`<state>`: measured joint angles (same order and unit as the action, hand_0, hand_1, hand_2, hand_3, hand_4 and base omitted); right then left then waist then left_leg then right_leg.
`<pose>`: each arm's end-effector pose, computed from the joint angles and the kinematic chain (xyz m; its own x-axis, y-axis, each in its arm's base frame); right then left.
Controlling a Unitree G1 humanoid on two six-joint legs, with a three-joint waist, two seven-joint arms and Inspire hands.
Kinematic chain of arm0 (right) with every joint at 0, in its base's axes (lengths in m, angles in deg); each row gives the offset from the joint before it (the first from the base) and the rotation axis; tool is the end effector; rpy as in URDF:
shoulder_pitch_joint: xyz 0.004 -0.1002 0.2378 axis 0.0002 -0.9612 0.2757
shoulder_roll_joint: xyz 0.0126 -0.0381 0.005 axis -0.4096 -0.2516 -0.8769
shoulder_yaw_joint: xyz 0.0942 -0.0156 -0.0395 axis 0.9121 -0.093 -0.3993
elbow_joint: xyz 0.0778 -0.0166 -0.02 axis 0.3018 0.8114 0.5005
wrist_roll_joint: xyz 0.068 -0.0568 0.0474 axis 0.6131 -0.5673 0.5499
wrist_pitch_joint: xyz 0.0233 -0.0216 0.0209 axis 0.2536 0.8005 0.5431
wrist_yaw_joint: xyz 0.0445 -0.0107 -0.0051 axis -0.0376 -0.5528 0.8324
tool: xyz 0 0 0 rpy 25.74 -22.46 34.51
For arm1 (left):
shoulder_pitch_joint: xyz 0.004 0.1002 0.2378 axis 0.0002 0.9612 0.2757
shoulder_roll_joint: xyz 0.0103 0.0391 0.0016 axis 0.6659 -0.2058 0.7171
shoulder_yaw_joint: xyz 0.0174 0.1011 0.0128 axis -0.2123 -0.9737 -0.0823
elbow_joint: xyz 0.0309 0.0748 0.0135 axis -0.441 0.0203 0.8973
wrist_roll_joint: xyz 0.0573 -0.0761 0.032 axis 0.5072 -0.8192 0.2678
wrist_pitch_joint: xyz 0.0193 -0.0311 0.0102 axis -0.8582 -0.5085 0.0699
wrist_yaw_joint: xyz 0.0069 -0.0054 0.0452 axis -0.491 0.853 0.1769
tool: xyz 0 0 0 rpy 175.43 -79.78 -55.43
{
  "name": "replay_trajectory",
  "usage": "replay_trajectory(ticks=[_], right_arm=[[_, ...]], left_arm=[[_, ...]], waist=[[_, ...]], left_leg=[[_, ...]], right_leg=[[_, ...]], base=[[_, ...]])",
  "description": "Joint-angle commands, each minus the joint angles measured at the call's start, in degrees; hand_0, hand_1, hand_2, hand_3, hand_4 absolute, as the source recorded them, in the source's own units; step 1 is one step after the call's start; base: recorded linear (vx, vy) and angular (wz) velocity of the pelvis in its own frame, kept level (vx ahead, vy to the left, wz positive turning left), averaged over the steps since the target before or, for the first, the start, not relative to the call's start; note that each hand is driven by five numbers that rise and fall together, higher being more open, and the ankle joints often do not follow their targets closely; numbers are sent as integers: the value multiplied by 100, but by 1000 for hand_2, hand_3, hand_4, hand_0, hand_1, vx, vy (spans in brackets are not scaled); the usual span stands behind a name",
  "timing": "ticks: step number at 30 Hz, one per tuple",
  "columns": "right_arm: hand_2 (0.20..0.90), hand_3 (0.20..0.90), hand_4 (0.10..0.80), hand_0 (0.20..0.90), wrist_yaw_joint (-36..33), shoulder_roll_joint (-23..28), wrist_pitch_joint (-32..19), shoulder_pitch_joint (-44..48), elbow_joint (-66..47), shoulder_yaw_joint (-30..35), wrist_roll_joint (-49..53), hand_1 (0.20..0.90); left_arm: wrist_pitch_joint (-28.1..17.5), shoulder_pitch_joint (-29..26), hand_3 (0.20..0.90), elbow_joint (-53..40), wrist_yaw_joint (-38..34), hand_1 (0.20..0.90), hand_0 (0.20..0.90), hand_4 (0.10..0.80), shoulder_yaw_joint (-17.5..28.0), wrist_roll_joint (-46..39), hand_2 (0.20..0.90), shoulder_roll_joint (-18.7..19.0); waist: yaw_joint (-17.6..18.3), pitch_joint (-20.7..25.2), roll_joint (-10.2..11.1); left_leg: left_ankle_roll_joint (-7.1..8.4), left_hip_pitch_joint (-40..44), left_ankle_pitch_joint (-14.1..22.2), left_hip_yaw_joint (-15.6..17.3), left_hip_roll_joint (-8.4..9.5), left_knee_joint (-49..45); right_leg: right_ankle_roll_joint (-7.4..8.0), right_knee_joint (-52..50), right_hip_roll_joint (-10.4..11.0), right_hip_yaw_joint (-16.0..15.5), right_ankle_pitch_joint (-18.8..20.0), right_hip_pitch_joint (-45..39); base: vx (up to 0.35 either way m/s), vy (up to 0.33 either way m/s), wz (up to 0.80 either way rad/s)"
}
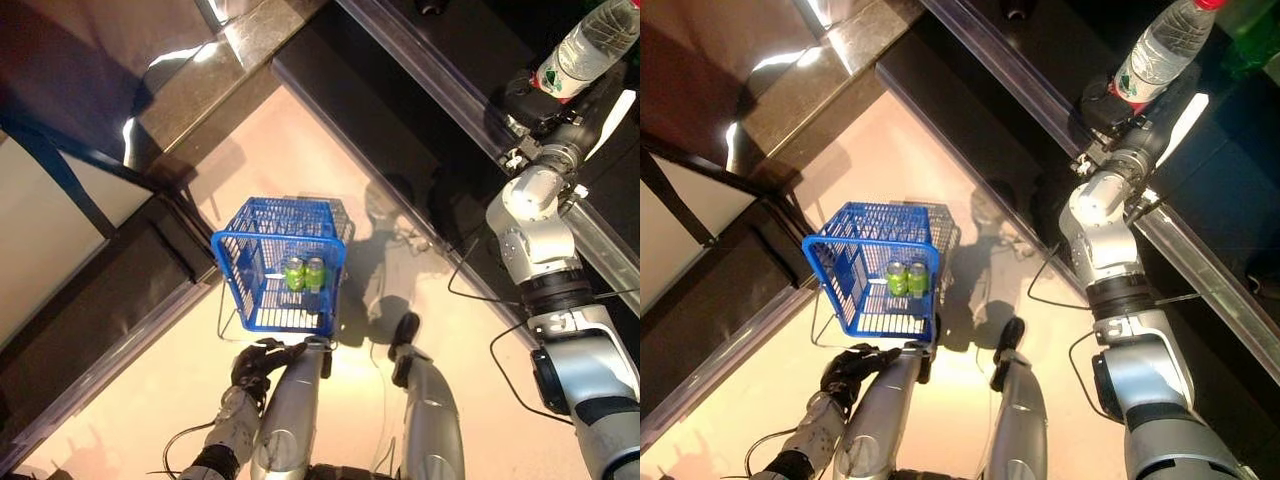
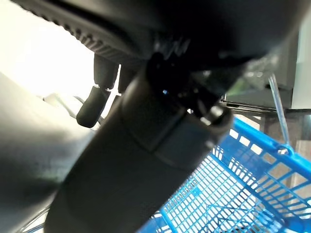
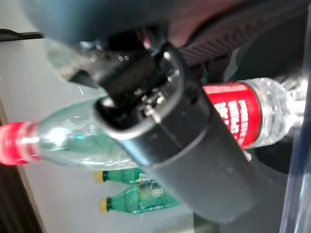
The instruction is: Pick up the drink and place into the basket.
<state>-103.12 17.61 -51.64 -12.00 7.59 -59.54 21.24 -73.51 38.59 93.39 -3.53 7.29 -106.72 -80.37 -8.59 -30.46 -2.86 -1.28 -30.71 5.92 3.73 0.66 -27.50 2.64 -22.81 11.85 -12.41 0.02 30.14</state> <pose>0.3388 -0.2066 0.2305 0.6291 -0.6631 0.4057 0.6528 0.7340 0.1873 0.1840 0.1705 -0.0686 0.7836 0.1298 -0.6075 -0.3503 0.9000 -0.2594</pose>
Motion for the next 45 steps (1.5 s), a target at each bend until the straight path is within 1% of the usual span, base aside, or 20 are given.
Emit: replay_trajectory(ticks=[1, 5, 8, 11, 13, 16, 18, 19, 21, 23, 27, 28, 30, 36, 40, 41, 43, 44, 45], right_arm=[[300, 200, 100, 300, -161, 786, -551, 625, -244, -31, 13, 300], [300, 200, 100, 300, -166, 850, -705, 610, -89, 4, 141, 300], [300, 200, 100, 300, -165, 872, -700, 605, -135, 27, 114, 300], [300, 200, 100, 300, -195, 879, -717, 569, -273, 50, 57, 300], [300, 200, 100, 300, -202, 880, -821, 494, -428, 111, 9, 300], [300, 200, 100, 300, -296, 785, -912, 293, -957, 236, -248, 300], [300, 200, 100, 300, -278, 728, -784, 100, -1594, 343, -487, 300], [300, 200, 100, 300, -224, 709, -768, 52, -1731, 366, -542, 300], [300, 200, 100, 300, 57, 635, -618, -191, -2415, 416, -812, 300], [300, 200, 100, 300, 235, 617, -474, -315, -2749, 430, -940, 300], [300, 200, 100, 300, 712, 613, -461, -665, -3308, 450, -1134, 300], [300, 200, 100, 300, 784, 608, -476, -746, -3418, 449, -1150, 300], [300, 200, 100, 300, 974, 564, -523, -898, -3635, 457, -1176, 300], [300, 200, 100, 300, 1487, 519, -471, -1165, -4146, 338, -1147, 300], [300, 200, 100, 300, 1814, 428, -399, -1389, -4465, 243, -1129, 300], [300, 200, 100, 300, 2069, 340, -365, -1573, -4696, 178, -1062, 300], [300, 200, 100, 300, 2191, 312, -341, -1634, -4788, 152, -1011, 300], [300, 200, 100, 300, 2388, 235, -316, -1779, -4956, 87, -952, 300], [300, 200, 100, 300, 2389, 232, -312, -1787, -4962, 89, -953, 300]], left_arm=[[73, 1016, 200, -31, -7, 300, 300, 100, -270, -39, 300, 535], [67, 1022, 200, -24, 32, 300, 300, 100, -252, -77, 300, 582], [-1, 1030, 200, 19, 81, 300, 300, 100, -211, -104, 300, 589], [-118, 1018, 200, 35, 82, 300, 300, 100, -158, -145, 300, 579], [-266, 1024, 200, 8, 61, 300, 300, 100, -89, -190, 300, 570], [-482, 1068, 200, -94, 1, 300, 300, 100, 10, -95, 300, 564], [-588, 1107, 200, -195, -69, 300, 300, 100, 97, -86, 300, 589], [-659, 1121, 200, -214, -64, 300, 300, 100, 126, -101, 300, 595], [-897, 1217, 200, -404, -7, 300, 300, 100, 294, -166, 300, 628], [-984, 1273, 200, -557, 4, 300, 300, 100, 369, -206, 300, 653], [-1238, 1427, 200, -1052, 43, 300, 300, 100, 556, -229, 300, 755], [-1241, 1457, 200, -1191, 39, 300, 300, 100, 608, -250, 300, 785], [-1385, 1530, 200, -1451, 71, 300, 300, 100, 730, -305, 300, 848], [-1497, 1603, 200, -2092, 73, 300, 300, 100, 995, -210, 300, 1022], [-1451, 1627, 200, -2484, 56, 300, 300, 100, 1143, -159, 300, 1088], [-1454, 1652, 200, -2762, 77, 300, 300, 100, 1232, -127, 300, 1125], [-1451, 1658, 200, -2868, 81, 300, 300, 100, 1264, -103, 300, 1139], [-1427, 1682, 200, -3058, 86, 300, 300, 100, 1311, -56, 300, 1167], [-1424, 1688, 200, -3063, 84, 300, 300, 100, 1311, -55, 300, 1168]], waist=[[-107, 67, -31], [-109, 67, -37], [-106, 67, -40], [-92, 67, -38], [-75, 67, -40], [-43, 67, -33], [9, 67, -32], [26, 67, -33], [91, 67, -42], [120, 73, -48], [174, 241, -66], [178, 277, -69], [185, 384, -86], [183, 626, -124], [178, 804, -131], [173, 910, -129], [167, 952, -125], [158, 1025, -104], [158, 1026, -103]], left_leg=[[-61, -131, 78, -92, 41, -293], [-70, -91, 76, -91, 50, -256], [-71, -37, 89, -99, 62, -251], [-66, 56, 112, -90, 61, -258], [-63, 146, 136, -79, 65, -265], [-54, 310, 188, -70, 73, -309], [-30, 454, 245, -79, 73, -398], [-23, 495, 256, -83, 70, -416], [2, 739, 279, -86, 60, -434], [25, 876, 275, -87, 61, -421], [87, 1203, 186, -96, 63, -224], [106, 1278, 134, -100, 58, -157], [150, 1387, -19, -118, 54, -11], [247, 1701, -272, -155, 21, 272], [289, 1888, -383, -174, 15, 446], [307, 2015, -442, -184, 10, 592], [313, 2052, -457, -188, 9, 653], [320, 2130, -474, -197, 9, 771], [321, 2137, -477, -198, 9, 779]], right_leg=[[152, -264, -35, 228, -187, -181], [162, -244, -41, 224, -176, -202], [160, -271, -44, 218, -196, -235], [146, -322, -34, 206, -245, -303], [122, -372, -33, 200, -298, -370], [81, -459, -18, 190, -387, -509], [36, -564, -2, 193, -478, -650], [24, -587, 2, 196, -499, -688], [-26, -659, 6, 211, -586, -902], [-45, -673, 17, 222, -615, -1025], [-87, -561, 35, 246, -650, -1328], [-97, -513, 33, 238, -655, -1407], [-122, -379, 12, 227, -631, -1538], [-181, -100, -58, 192, -647, -1905], [-199, 99, -107, 179, -632, -2143], [-199, 245, -140, 176, -601, -2282], [-196, 303, -154, 174, -592, -2328], [-191, 418, -183, 169, -560, -2417], [-191, 427, -184, 167, -556, -2425]], base=[[0, 0, 0], [-8, -2, 0], [-36, -9, 0], [-44, -14, 0], [-51, -17, 1], [-40, -17, -1], [0, 0, 0], [0, 0, 0], [0, 0, 0], [18, 8, 0], [47, 13, -2], [47, 5, -2], [32, 1, -5], [43, -4, -5], [76, 2, 3], [67, -2, 0], [55, -10, -3], [45, -15, -5], [57, -28, -6]])
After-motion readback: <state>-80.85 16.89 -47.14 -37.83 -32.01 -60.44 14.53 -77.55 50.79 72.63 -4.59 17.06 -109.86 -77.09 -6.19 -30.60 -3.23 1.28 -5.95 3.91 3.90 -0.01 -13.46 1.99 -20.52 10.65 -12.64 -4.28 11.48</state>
